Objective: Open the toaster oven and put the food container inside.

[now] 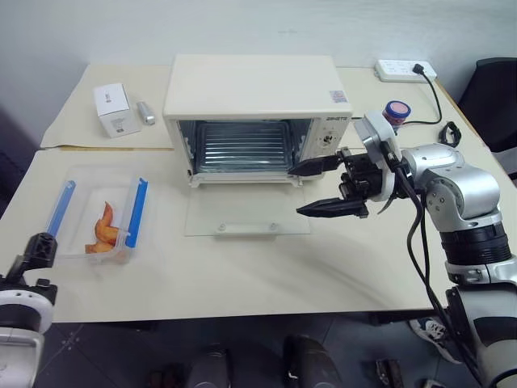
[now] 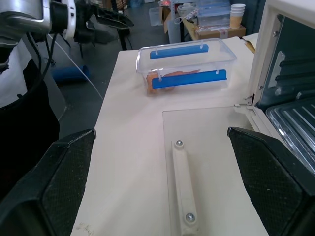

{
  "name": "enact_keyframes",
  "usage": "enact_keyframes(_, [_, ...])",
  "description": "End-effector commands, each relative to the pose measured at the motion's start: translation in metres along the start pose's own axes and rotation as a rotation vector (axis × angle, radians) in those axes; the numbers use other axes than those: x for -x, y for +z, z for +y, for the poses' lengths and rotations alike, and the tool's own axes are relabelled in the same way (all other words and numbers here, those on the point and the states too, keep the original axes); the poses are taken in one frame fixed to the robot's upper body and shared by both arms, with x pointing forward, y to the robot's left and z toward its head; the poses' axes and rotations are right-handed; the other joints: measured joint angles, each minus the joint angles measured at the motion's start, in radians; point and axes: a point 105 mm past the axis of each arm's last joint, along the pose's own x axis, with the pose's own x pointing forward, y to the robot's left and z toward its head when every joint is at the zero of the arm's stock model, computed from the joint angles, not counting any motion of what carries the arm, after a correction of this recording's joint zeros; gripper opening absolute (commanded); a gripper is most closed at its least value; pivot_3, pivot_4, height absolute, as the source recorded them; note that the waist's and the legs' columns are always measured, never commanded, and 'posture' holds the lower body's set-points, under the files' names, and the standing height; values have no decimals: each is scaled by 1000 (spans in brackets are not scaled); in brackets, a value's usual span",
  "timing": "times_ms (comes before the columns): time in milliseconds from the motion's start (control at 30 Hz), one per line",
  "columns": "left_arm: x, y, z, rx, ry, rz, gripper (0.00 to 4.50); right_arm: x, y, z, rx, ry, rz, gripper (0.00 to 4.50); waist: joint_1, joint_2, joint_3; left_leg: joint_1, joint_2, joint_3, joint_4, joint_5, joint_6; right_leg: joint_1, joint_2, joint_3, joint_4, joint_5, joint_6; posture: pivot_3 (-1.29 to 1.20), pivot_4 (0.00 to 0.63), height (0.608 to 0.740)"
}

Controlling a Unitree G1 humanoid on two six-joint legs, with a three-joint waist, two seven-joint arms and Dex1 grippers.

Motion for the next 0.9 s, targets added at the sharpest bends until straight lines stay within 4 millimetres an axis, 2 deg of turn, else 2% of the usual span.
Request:
enact_keyframes(33, [-16,-2,2,78,59,20,4451,8,16,8,44,-24,-40,4500,2,0,0,0,0,0,0,0,0,-1,0,-1,0,0,0,0,150,740])
enact_keyframes(167, [-34,-5,3,107,108,59,4451,13,15,13,31,-68,-40,4500,1,0,0,0,2,5,0,0,-1,-1,2,-2,0,0,0,0,150,740])
enact_keyframes(267, [-43,-16,16,147,203,122,4451,16,14,18,19,-103,-47,4500,-1,0,0,1,2,7,0,0,0,-1,2,-1,0,0,0,0,150,740])
enact_keyframes(400, [-49,-24,21,154,249,157,3622,19,13,22,15,-137,-46,4500,1,0,0,1,3,8,0,0,-1,-2,3,0,0,0,0,0,150,740])
enact_keyframes(767, [-56,-9,33,116,282,135,360,28,13,23,8,-186,-38,4500,-2,0,0,2,4,9,-2,-1,-1,-2,4,2,-1,0,0,0,150,740])
enact_keyframes(800, [-57,-7,36,94,283,137,155,29,12,23,5,-188,-38,4500,-1,0,0,2,4,9,-2,-1,-1,-2,5,2,-1,0,0,0,150,740])
enact_keyframes(900, [-60,2,39,-15,255,161,155,31,12,21,-5,-199,-37,4500,-2,0,0,2,5,9,-2,-1,-2,-3,6,2,-1,0,0,0,150,740])
